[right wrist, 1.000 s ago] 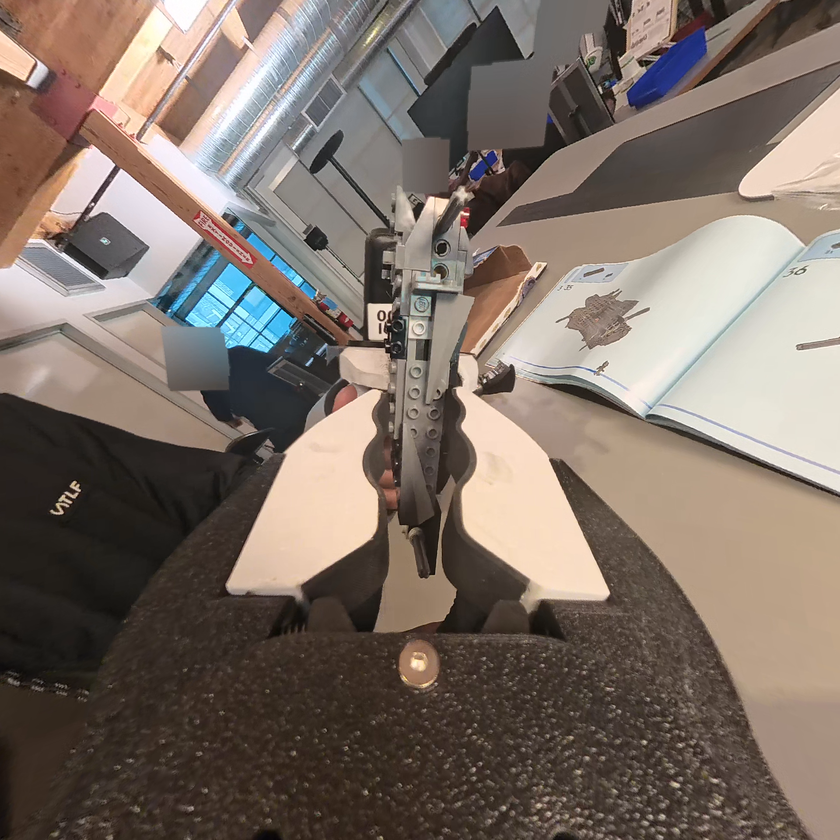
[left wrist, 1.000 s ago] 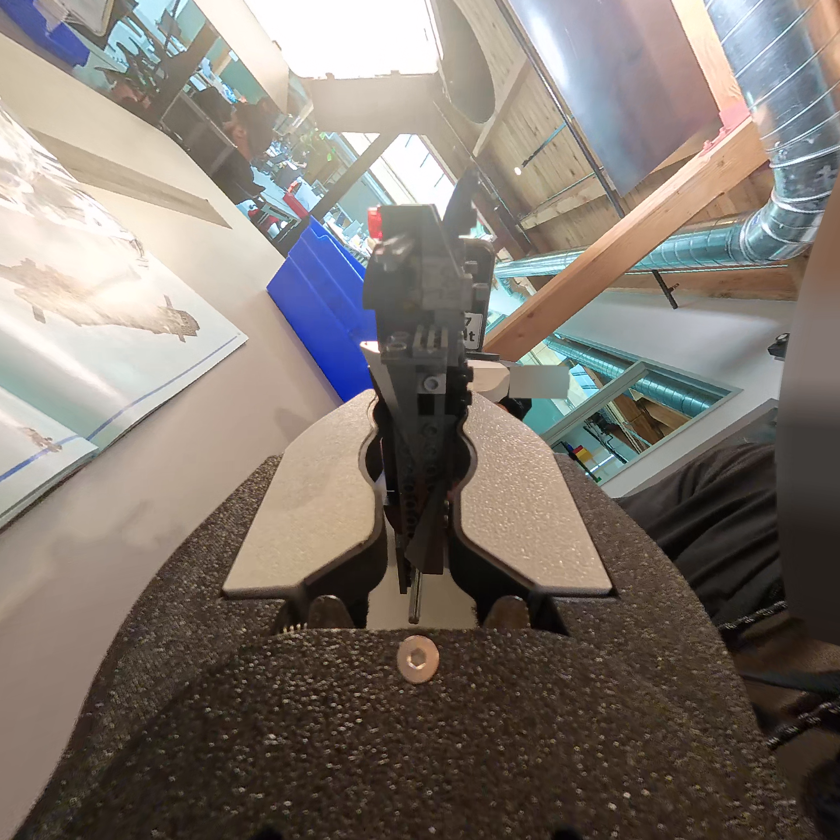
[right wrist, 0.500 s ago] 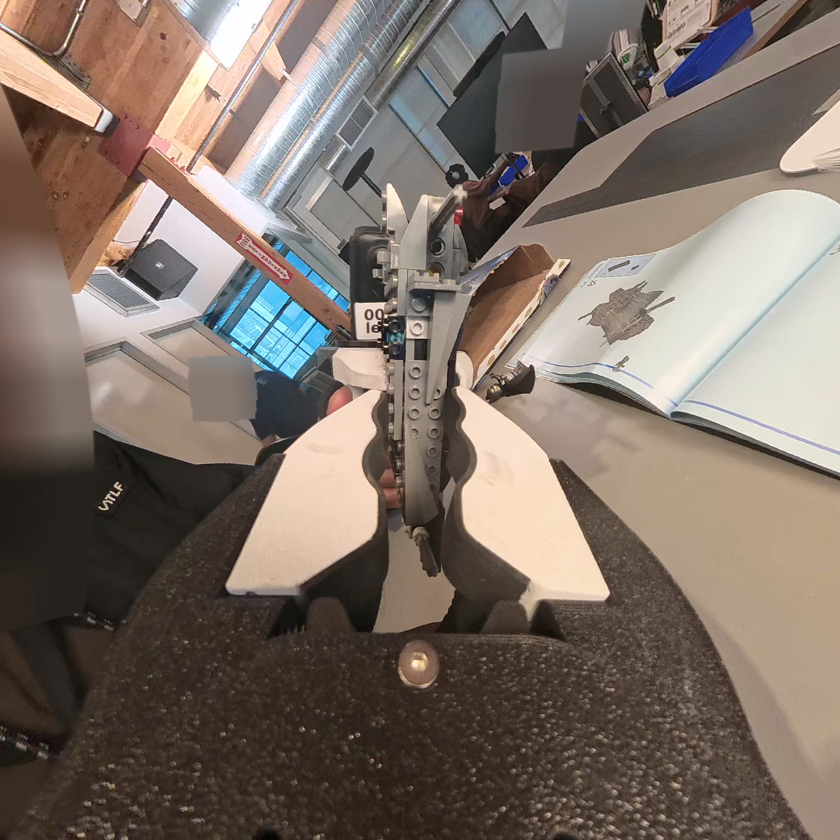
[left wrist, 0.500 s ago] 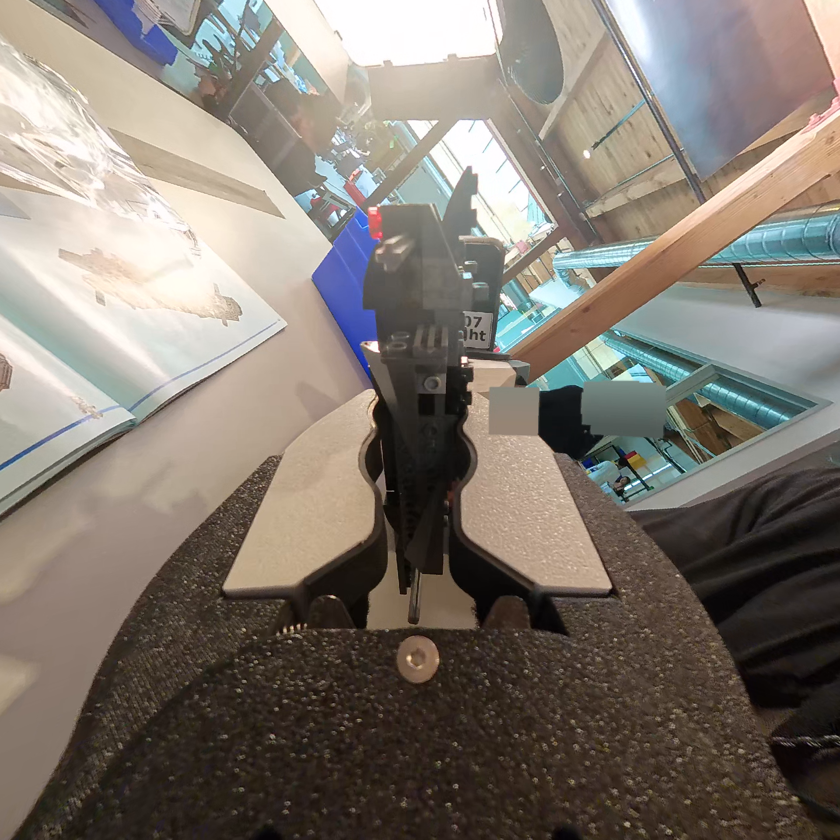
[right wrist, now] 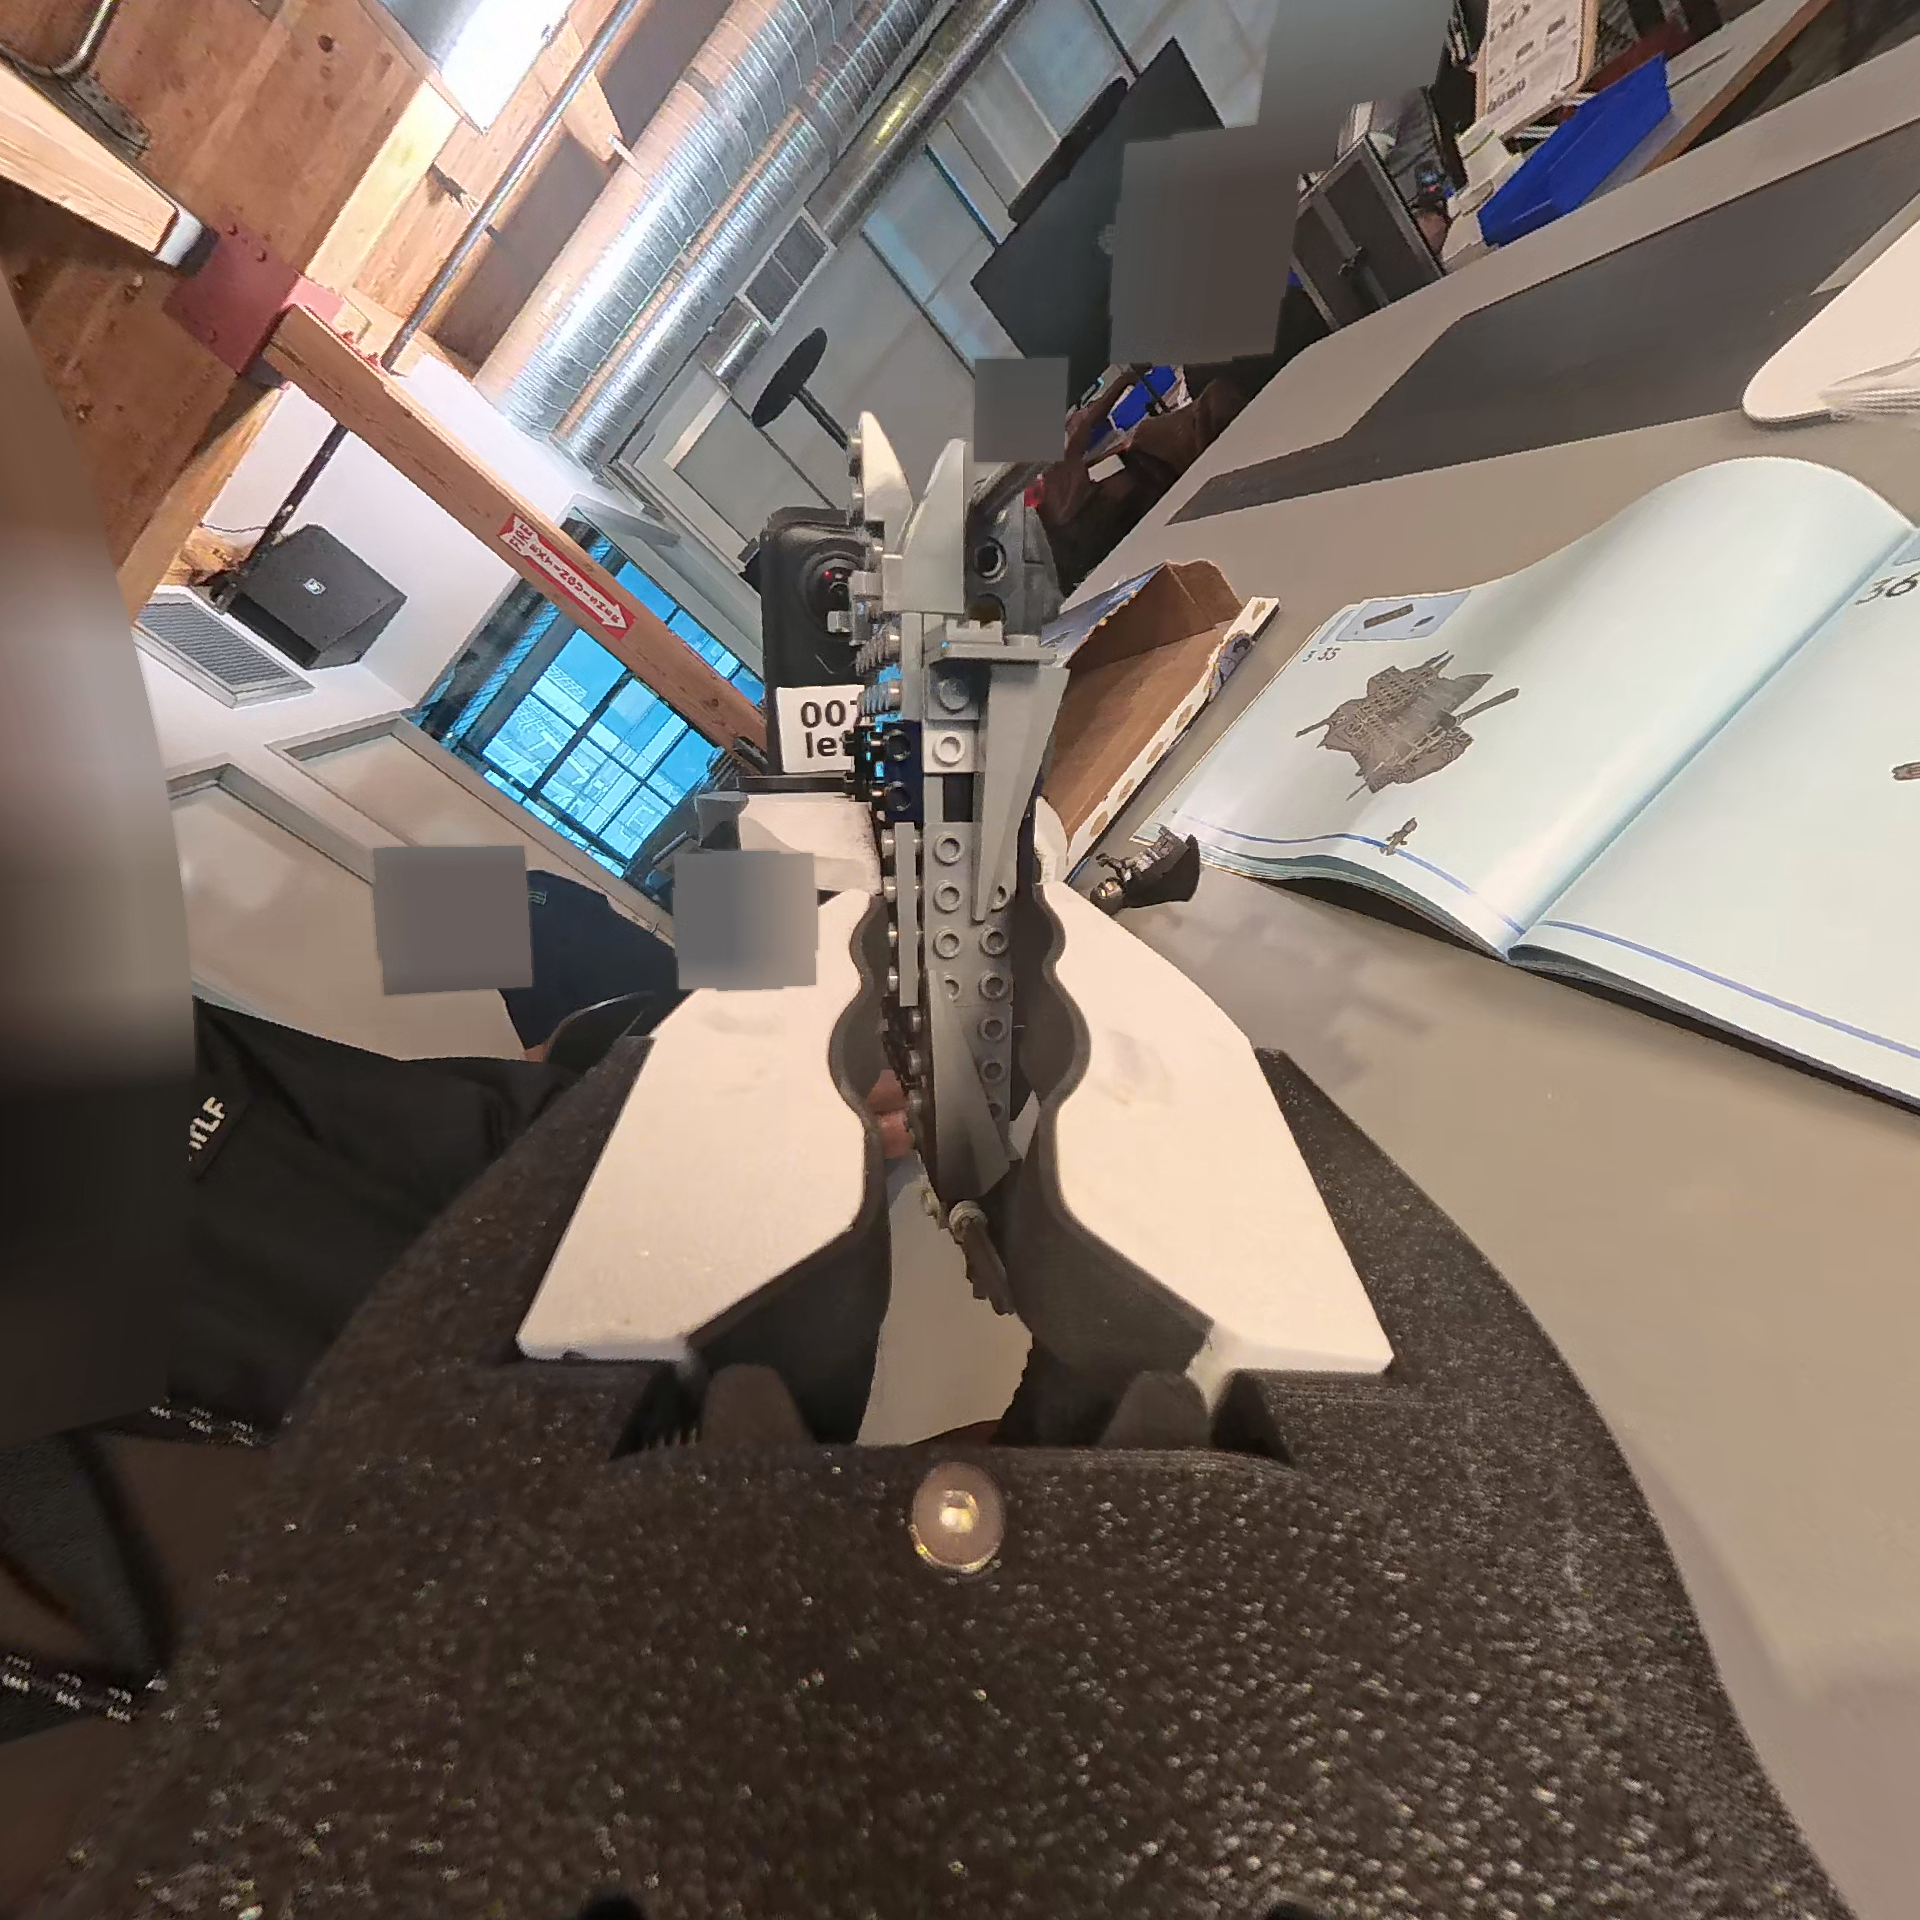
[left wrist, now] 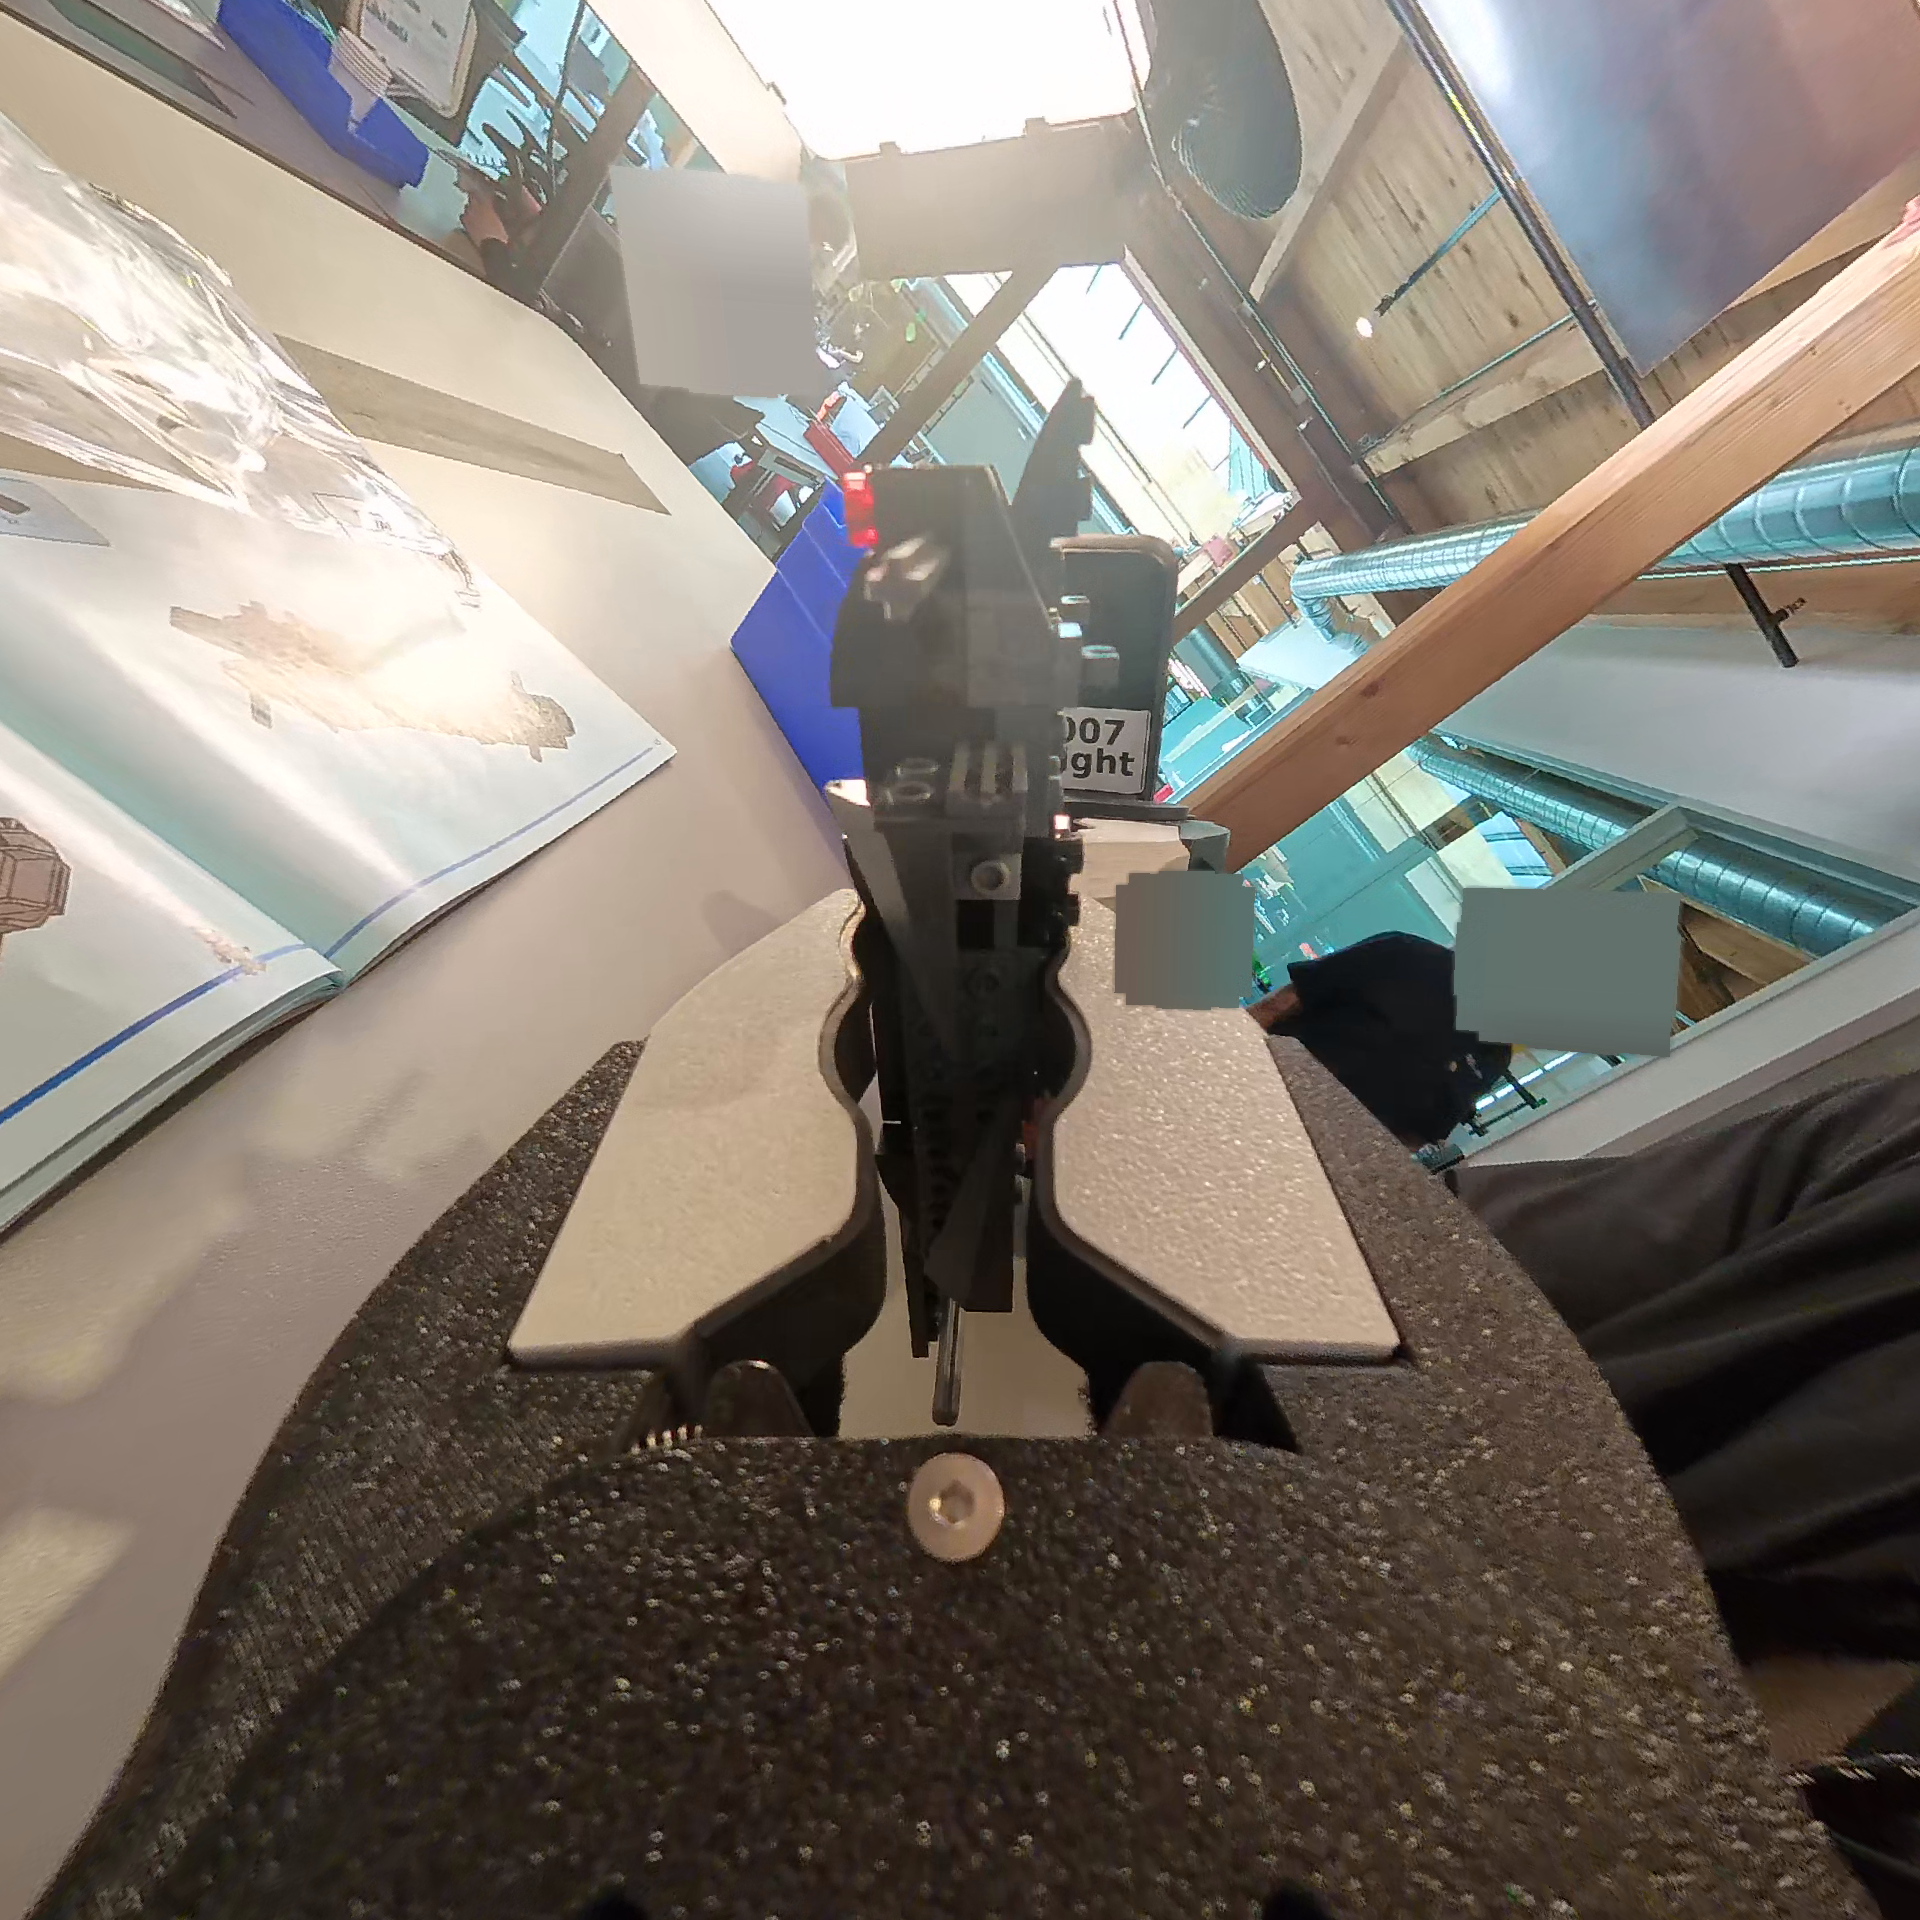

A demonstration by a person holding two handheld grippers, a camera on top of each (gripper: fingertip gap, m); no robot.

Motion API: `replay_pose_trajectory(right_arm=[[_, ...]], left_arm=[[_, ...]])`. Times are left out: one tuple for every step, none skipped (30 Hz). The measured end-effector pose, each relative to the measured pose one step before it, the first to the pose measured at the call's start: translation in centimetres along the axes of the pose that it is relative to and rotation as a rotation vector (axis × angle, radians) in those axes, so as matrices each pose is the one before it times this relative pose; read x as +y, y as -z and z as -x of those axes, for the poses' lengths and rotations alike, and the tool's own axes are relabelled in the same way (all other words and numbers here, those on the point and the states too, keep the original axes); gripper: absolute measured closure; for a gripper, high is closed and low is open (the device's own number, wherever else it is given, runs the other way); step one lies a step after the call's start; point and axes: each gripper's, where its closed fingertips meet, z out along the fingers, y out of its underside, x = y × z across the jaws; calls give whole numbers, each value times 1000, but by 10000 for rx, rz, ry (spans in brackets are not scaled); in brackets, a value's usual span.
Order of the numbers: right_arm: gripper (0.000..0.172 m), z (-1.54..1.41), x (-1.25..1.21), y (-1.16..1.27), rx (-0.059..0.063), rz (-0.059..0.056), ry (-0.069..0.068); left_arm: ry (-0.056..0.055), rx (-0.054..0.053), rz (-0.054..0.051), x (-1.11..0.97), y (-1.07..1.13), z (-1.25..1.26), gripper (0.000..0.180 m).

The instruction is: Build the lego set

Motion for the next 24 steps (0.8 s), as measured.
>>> replay_pose_trajectory(right_arm=[[149,5,-4,6,-32,-9,-18],[149,5,-12,2,-31,-15,-19],[149,-11,25,5,-28,3,-22],[149,-25,26,8,-13,20,-22],[149,-10,1,22,-15,0,-17],[149,5,-19,15,-12,-9,-13],[149,-9,-13,-3,11,-4,3],[150,-5,-8,-7,16,5,-3],[150,-16,14,-8,16,16,-19],[150,-55,11,2,35,14,-17],[150,-63,-17,-23,49,-18,-11],[150,-55,-53,-52,55,-73,-43],[149,6,-37,-71,10,-71,-67],[149,-35,-49,-44,42,-48,-29],[148,-6,-65,-15,48,-46,12],[140,204,-31,-17,-65,-4,50],[136,174,-49,-9,-34,10,46],[133,220,-160,22,-43,-71,74],[133,281,-179,19,-72,-100,91],[134,262,-93,1,-50,-48,124],[134,129,6,-39,57,27,197],[134,119,10,-57,89,17,271],[134,197,-97,-26,51,-54,276],[135,298,-206,-1,4,-105,241]], left_arm=[[-25,27,-4,-5,-3,-18,152],[-11,28,-7,-11,0,-12,152],[2,26,-2,2,-1,2,152],[-3,6,16,32,-6,26,152],[-15,18,2,14,-7,-9,152],[-12,11,-10,-6,-25,-12,152],[2,10,-6,-7,-8,-1,152],[11,13,-9,-11,8,2,152],[20,5,-3,-3,3,34,152],[27,-8,-1,24,-4,63,152],[63,-3,-21,12,-8,86,152],[120,26,-88,-60,23,100,152],[177,124,-126,-90,46,29,152],[219,124,-100,-25,25,87,152],[243,83,-175,-114,63,180,152],[245,94,-221,-190,127,169,152],[205,184,-180,-196,159,60,152],[118,251,-179,-261,182,-109,152],[8,263,-203,-303,177,-214,152],[-111,308,-220,-353,156,-355,153],[-186,371,-233,-362,124,-511,152],[-218,373,-238,-342,97,-574,153],[-238,329,-219,-301,59,-542,152],[-270,303,-202,-256,36,-507,152]])
